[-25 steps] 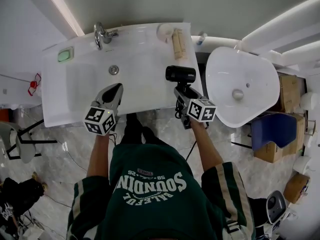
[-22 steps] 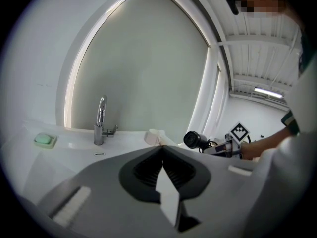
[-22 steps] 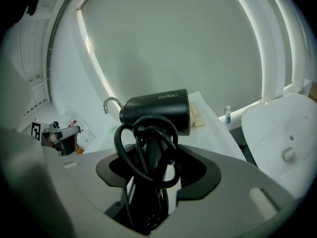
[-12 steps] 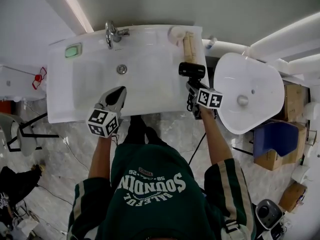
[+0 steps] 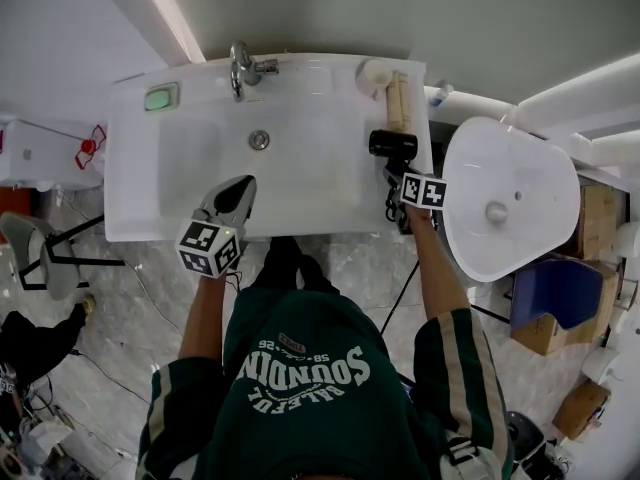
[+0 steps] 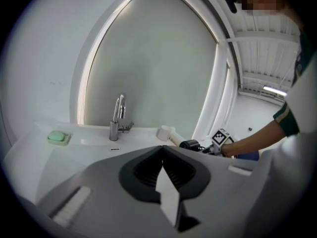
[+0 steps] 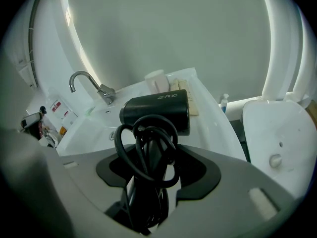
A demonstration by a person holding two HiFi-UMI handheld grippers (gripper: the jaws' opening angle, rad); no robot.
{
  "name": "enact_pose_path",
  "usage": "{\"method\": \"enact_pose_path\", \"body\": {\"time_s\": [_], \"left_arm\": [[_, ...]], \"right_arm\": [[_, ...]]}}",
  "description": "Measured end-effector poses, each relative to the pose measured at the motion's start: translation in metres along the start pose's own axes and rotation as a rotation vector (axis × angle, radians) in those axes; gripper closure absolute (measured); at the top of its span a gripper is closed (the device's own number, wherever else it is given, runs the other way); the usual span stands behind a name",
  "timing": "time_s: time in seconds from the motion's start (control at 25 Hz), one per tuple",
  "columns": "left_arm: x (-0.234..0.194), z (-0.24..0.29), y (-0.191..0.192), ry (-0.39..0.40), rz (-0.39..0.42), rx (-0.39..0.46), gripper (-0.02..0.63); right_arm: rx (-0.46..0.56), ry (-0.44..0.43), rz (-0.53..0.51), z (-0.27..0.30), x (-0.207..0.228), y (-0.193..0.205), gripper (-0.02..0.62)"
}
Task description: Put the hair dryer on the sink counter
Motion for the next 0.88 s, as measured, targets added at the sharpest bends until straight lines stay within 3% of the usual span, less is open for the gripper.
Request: {"method": "enact_pose_path", "body": {"time_s": [0.72, 0.88], "left_arm": [[-0.026, -0.001, 0.004, -0.011, -0.019, -0.022, 0.554], [-0.033, 0.000, 0.006, -0.008, -0.026, -0.023, 0.554]], "right_arm": [[-0.061, 0.053, -0.013, 0.028, 0.003, 0.015, 0.362], [-0.088, 0.101, -0.046, 0.030, 0.004, 0.016, 0.360]]}}
Point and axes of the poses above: the fingertips, and each gripper's own axes: z forward along the fingers, x to its right, y out of its underside, the point moved 1 cm from there along -z, backward along the fingers, and after that the axes turned 10 degrees about z, right-handed, at the moved point
